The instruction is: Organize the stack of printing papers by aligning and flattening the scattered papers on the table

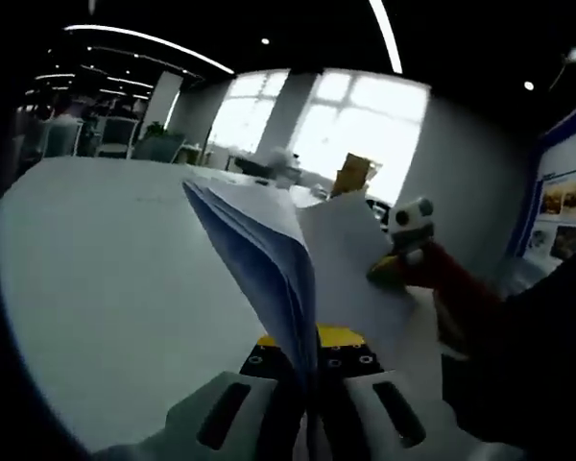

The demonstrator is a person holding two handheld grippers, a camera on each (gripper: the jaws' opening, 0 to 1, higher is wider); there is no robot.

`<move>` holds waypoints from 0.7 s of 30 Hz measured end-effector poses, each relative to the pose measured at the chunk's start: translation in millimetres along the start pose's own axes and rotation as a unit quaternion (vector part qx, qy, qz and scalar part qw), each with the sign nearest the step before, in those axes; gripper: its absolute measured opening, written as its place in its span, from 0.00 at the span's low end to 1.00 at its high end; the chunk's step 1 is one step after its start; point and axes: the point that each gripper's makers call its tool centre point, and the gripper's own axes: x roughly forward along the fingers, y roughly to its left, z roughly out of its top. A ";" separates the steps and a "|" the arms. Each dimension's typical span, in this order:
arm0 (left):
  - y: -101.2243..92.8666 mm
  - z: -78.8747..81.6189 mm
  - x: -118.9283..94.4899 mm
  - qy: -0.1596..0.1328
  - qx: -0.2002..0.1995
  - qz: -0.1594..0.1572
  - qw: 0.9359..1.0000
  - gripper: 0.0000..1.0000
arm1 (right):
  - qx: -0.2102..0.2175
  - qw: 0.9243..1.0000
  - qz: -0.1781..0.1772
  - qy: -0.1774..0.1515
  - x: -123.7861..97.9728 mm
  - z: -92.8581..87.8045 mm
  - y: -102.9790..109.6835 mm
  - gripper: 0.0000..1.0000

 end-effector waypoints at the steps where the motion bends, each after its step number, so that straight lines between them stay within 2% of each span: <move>1: 1.1 0.1 0.6 0.000 0.008 0.003 1.000 0.06 | -0.007 1.000 -0.004 -0.005 -0.1 1.4 -1.5 0.00; 7: 6.8 -1.4 5.7 0.004 0.045 0.024 0.999 0.06 | -0.038 0.999 -0.028 -0.012 0.2 4.7 -15.0 0.00; 11: 10.4 -5.2 9.3 0.009 0.077 0.036 0.996 0.06 | -0.071 0.996 -0.049 -0.014 1.1 3.2 -23.7 0.00; 15: 10.2 -7.8 12.0 0.008 0.107 0.043 0.993 0.06 | -0.084 0.995 -0.060 -0.016 0.6 2.4 -28.4 0.00; 21: 11.2 -12.0 16.5 0.007 0.124 0.047 0.991 0.06 | -0.106 0.991 -0.077 -0.018 1.0 -1.2 -34.9 0.00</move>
